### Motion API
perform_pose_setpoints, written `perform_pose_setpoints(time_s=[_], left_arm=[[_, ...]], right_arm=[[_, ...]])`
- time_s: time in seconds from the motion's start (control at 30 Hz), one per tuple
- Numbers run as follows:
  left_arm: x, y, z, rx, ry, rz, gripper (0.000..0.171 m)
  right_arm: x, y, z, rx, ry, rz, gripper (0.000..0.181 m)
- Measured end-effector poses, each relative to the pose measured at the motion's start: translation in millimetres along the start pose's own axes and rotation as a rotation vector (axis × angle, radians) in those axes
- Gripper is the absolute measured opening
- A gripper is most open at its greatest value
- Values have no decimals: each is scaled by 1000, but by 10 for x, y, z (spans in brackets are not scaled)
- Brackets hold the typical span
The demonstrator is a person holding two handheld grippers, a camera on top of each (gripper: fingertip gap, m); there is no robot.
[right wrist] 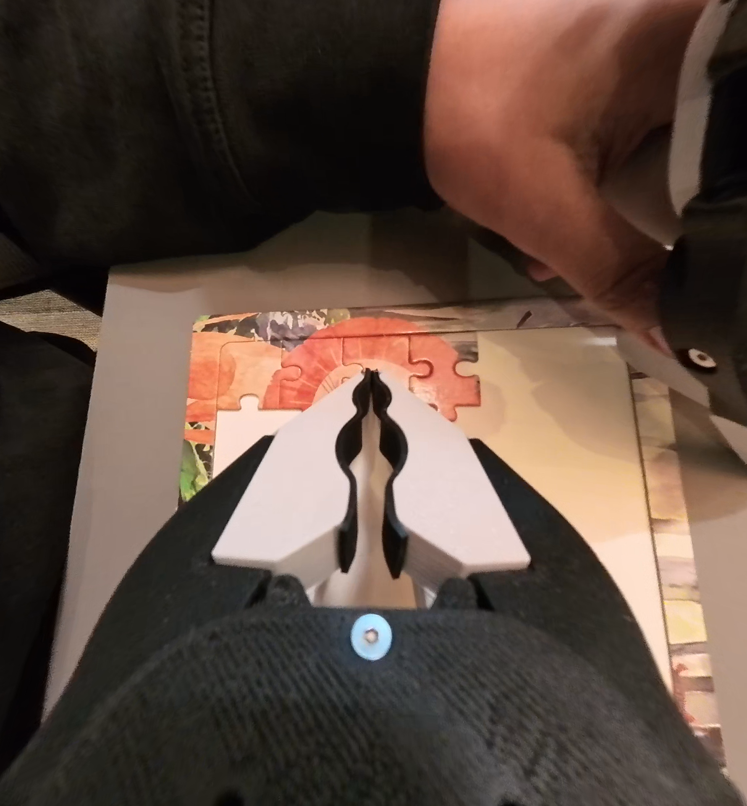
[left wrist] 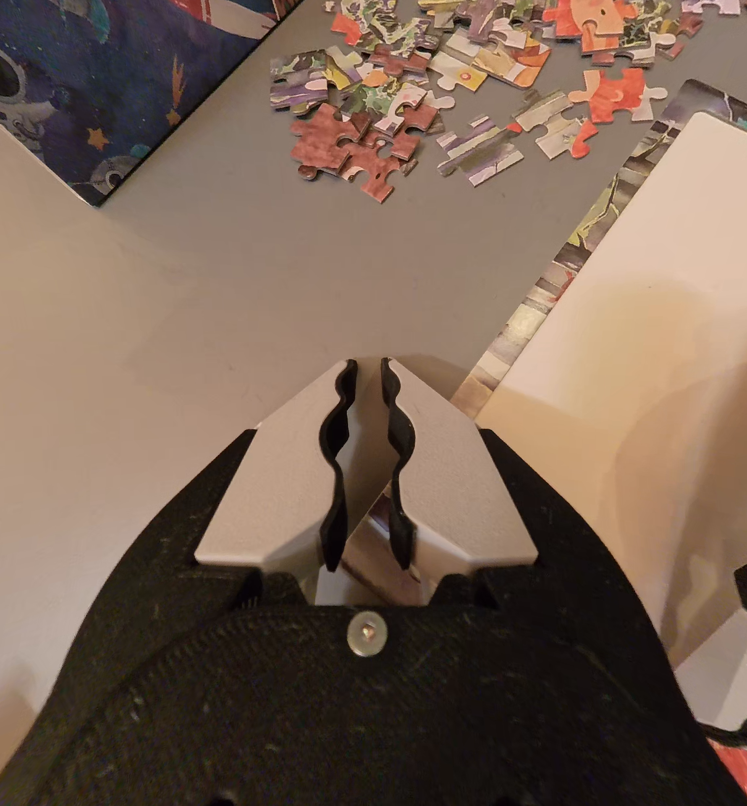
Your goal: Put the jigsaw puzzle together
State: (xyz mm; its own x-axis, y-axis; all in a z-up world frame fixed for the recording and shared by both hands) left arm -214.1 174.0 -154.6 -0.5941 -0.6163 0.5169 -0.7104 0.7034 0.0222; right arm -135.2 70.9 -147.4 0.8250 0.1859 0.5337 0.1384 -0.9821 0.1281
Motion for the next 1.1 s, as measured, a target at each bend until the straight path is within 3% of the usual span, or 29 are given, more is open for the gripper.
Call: perform_pose_setpoints(time_s=[0.67, 1.1], left_arm=[[-2, 3, 1, 1, 0, 0, 12], [1, -4, 1, -4, 1, 2, 12]], right_arm=[[85, -149, 23, 17, -10, 134, 0], [174, -154, 28, -7, -59, 118, 0]])
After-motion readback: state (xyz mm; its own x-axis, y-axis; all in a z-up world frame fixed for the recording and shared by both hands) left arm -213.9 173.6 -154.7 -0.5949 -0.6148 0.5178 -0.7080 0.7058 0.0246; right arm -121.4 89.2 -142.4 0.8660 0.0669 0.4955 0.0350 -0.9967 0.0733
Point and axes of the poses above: each gripper's, where its closed fingertips meet, x back along the fingers, z out of its underside, y = z × x across the jaws, the point moved 9 cm from there along x, back along the fingers, and after that the axes turned 14 degrees about -y, right-handed, at the moved point
